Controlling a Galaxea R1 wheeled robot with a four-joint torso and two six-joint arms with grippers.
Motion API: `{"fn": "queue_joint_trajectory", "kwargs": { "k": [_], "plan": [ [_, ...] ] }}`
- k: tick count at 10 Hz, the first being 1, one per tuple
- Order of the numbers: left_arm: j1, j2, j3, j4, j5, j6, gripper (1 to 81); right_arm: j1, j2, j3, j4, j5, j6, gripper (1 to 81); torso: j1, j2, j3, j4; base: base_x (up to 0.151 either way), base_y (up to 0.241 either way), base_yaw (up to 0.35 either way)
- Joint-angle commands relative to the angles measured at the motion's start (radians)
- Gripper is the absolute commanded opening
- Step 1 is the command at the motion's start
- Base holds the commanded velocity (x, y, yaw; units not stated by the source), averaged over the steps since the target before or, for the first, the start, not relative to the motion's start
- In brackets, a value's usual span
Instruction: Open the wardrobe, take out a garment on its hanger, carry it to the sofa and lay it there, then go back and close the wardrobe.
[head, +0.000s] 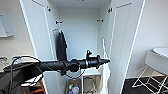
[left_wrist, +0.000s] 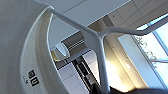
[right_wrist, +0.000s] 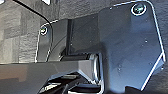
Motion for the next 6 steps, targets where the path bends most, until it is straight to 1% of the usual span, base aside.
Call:
{"fn": "queue_joint_trajectory", "kwargs": {
  "k": [1, 6],
  "plan": [
    [-0.170, -0.007, 0.026, 0.045, -0.058, 0.013, 1.0, 0.041, 0.003, 0.010, -0.008, -0.032, -0.003, 81.1, 0.000, 0.000, 0.000, 0.000, 0.000, 0.000, 0.000],
    [-0.169, -0.007, 0.034, 0.045, -0.060, 0.011, 1.0, 0.043, 0.003, 0.010, -0.007, -0.031, -0.001, 81.1, 0.000, 0.000, 0.000, 0.000, 0.000, 0.000, 0.000]
  ]
}}
